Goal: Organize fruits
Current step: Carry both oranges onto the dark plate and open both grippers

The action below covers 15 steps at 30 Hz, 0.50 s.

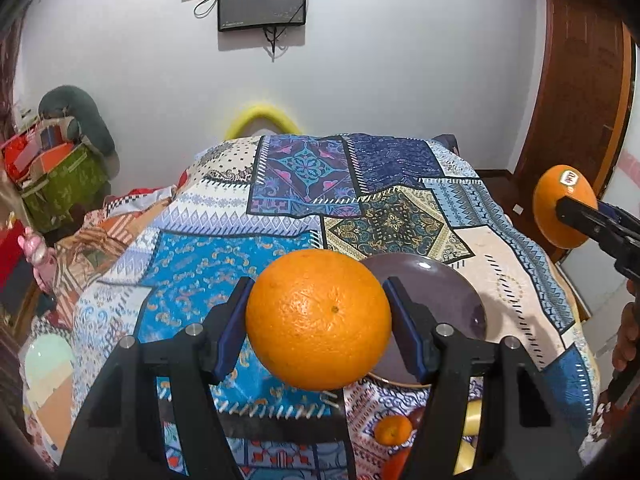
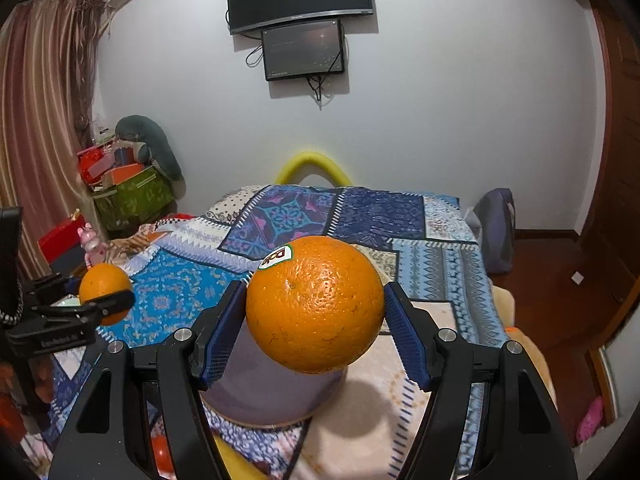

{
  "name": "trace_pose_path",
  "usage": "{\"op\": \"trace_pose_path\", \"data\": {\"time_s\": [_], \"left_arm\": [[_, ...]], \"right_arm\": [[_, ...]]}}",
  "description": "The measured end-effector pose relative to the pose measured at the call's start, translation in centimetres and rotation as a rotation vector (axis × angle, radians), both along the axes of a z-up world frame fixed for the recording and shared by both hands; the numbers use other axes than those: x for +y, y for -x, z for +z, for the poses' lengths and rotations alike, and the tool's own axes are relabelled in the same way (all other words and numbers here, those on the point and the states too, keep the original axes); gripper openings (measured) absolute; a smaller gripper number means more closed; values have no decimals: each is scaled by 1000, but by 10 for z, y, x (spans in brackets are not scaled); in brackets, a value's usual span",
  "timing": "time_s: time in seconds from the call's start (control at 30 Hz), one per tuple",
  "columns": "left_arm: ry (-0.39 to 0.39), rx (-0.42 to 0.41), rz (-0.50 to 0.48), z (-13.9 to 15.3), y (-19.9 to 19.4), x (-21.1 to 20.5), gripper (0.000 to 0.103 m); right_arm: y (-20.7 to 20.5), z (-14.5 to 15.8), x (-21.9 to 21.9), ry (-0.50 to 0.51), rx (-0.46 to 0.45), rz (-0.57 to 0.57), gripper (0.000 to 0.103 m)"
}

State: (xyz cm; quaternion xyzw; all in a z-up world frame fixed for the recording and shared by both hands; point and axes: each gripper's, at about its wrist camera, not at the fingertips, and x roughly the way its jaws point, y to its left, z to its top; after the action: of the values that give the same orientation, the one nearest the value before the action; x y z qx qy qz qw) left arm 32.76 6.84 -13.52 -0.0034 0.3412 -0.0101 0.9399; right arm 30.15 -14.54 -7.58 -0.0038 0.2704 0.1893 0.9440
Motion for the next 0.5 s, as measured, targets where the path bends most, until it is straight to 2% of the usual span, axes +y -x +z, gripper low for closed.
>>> {"op": "trace_pose_path", "data": {"time_s": [0.23, 0.37, 0.5], "left_arm": [[1, -7, -22, -1, -22, -3, 65], [23, -2, -32, -10, -32, -6, 65], [5, 26, -51, -27, -48, -15, 65]], "right_arm": [[-21, -16, 12, -26, 37, 13, 66], [-30, -25, 13, -31, 49, 15, 66], [-39, -36, 15, -15, 72, 23, 66]]}}
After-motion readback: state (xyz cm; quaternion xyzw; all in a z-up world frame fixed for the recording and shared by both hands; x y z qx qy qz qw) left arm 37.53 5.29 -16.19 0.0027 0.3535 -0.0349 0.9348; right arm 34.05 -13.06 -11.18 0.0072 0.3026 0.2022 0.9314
